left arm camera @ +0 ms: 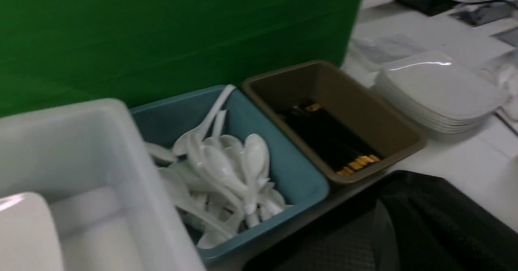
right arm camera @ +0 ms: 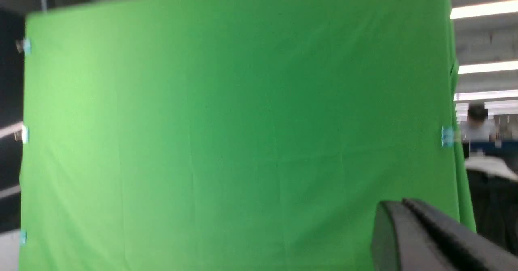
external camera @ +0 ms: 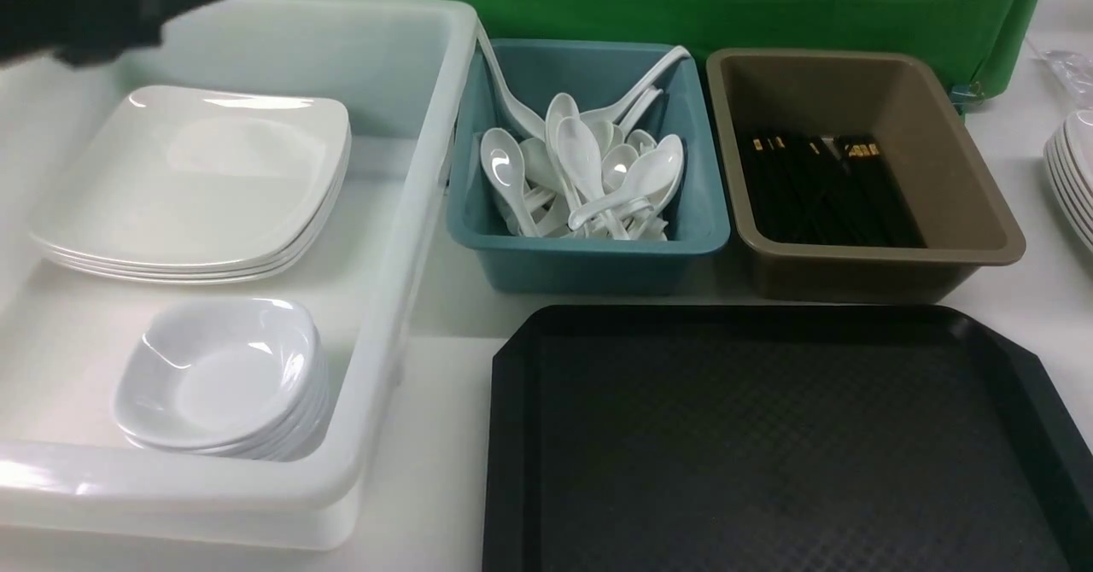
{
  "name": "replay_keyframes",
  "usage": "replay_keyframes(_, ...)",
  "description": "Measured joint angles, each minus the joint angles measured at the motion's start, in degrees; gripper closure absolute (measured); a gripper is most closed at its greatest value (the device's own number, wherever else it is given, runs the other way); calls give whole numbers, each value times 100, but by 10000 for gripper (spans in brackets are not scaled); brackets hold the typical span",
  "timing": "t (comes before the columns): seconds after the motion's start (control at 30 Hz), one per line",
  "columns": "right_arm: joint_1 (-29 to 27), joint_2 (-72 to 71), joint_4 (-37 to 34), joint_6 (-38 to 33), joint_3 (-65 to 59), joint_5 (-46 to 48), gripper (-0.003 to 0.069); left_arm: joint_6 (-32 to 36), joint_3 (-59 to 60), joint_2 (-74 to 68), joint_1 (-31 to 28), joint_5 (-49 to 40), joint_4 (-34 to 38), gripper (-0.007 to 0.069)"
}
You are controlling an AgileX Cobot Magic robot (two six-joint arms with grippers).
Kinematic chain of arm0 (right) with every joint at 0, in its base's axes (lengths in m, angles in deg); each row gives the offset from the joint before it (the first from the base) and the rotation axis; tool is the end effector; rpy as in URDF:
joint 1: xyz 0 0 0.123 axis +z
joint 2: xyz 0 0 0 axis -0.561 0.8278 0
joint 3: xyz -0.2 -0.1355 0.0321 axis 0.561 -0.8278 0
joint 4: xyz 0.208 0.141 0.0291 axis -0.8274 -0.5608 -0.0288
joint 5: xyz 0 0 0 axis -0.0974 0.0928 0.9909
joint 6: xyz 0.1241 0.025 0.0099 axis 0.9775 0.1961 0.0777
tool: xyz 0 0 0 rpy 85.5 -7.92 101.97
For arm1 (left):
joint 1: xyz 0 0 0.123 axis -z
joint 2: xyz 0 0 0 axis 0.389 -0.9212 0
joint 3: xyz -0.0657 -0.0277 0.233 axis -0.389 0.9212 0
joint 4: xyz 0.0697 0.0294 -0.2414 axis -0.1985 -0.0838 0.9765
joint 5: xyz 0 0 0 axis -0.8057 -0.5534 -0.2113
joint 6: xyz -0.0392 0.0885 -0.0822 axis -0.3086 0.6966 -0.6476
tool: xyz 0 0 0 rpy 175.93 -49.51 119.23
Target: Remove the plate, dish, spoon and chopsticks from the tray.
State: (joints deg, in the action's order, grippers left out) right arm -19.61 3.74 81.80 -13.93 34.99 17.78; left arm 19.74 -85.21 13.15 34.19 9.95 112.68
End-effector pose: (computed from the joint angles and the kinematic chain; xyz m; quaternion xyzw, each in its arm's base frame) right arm 0.0589 0.0152 0.4042 -0.0512 0.4351 0.1210 0.8908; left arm 0.2061 -0.0887 0.4130 0.2257 0.7546 -0.1787 0.5896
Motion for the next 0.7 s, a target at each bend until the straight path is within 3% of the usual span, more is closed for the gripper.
replay_keyframes(0.23,0,-241,-6,-33,-60,38,519,-829,1795,2014,121,661,-118,624)
replay_keyframes(0.4,0,-241,-11,-33,-62,38,496,-1736,3191,3386,121,1601,-156,622)
replay_keyframes(0.7,0,-241,-13,-33,-62,38,479,-1855,4077,3936,121,1758,-481,615)
